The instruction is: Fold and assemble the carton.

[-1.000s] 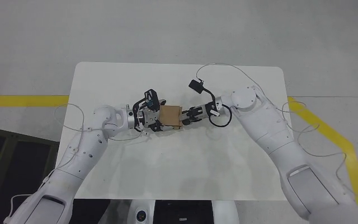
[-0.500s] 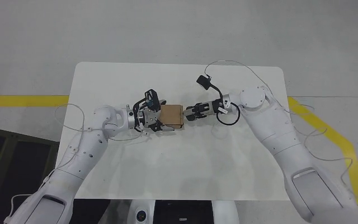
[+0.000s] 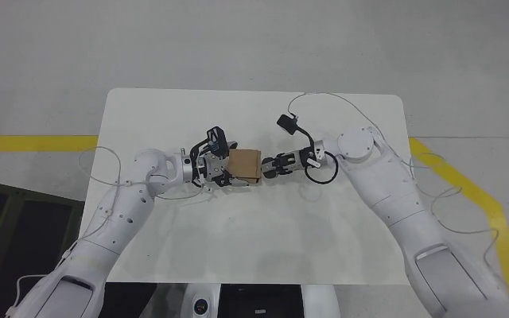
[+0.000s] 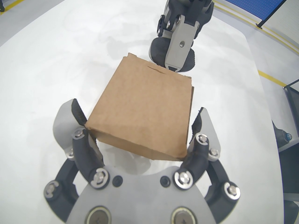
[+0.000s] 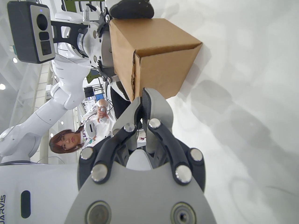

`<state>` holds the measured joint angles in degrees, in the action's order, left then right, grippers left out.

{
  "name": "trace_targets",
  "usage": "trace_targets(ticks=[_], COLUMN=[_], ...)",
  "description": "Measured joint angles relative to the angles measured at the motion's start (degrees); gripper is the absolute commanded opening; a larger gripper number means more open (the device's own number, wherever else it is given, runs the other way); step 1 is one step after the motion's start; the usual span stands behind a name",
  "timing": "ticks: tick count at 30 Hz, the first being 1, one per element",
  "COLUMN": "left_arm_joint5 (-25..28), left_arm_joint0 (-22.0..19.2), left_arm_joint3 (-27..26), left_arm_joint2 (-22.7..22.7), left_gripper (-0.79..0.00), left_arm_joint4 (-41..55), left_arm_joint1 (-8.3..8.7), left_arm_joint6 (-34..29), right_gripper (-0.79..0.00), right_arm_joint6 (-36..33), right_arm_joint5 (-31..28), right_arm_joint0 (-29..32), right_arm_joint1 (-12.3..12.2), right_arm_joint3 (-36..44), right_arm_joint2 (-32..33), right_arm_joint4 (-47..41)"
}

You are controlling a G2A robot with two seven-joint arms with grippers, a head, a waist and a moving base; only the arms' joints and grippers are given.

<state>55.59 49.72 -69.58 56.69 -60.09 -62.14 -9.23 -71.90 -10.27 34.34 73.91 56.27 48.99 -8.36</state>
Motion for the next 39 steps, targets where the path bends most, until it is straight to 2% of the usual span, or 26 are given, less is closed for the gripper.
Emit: trace_targets(ticks=[14,22,24,26,27,30,31,32,36,39], left_arm_joint5=[-0.1,1.4,2.4,2.5,2.4,2.4,2.4,2.4,0.3,-5.4], left_arm_joint0=[0.1,2.2,3.0,3.4,3.5,3.8,3.8,3.8,4.1,4.1], left_arm_joint3=[0.0,-2.2,-2.5,-3.3,-3.8,-5.5,-6.0,-6.6,-8.7,-8.8], left_arm_joint2=[-0.1,1.8,2.5,3.3,3.7,5.3,5.8,6.6,9.3,11.0], left_gripper=[0.000,0.000,0.000,0.000,0.000,0.000,0.000,0.000,0.000,0.000], left_arm_joint4=[0.1,2.2,5.7,10.0,12.0,18.2,19.9,22.0,26.9,29.1], left_arm_joint1=[-0.10,0.70,1.00,1.43,1.66,2.53,2.79,3.11,3.90,4.30], left_arm_joint6=[0.1,-1.1,-2.3,-4.3,-5.2,-8.7,-9.8,-11.0,-13.1,-15.6], right_gripper=[-0.785,-0.785,-0.785,-0.751,-0.714,-0.437,-0.252,0.000,0.000,0.000], right_arm_joint6=[0.7,1.0,0.6,0.3,0.0,-0.4,-0.4,-0.4,0.3,2.3], right_arm_joint5=[-1.8,-3.4,-3.9,-4.3,-4.5,-4.9,-5.2,-5.8,-9.3,-14.5], right_arm_joint0=[-2.4,-0.9,-0.3,0.3,0.6,1.5,1.7,2.0,2.4,2.6], right_arm_joint1=[1.5,0.1,-0.6,-1.2,-1.4,-2.1,-2.3,-2.4,-2.9,-3.2], right_arm_joint3=[-3.5,-2.3,-1.7,-0.8,-0.5,1.0,1.5,2.1,3.5,4.2], right_arm_joint2=[-2.1,1.5,2.9,4.1,4.7,6.0,6.3,6.7,7.8,8.4], right_arm_joint4=[-1.4,-1.9,-1.9,-1.4,-1.4,-1.1,-0.9,-0.9,0.0,1.5])
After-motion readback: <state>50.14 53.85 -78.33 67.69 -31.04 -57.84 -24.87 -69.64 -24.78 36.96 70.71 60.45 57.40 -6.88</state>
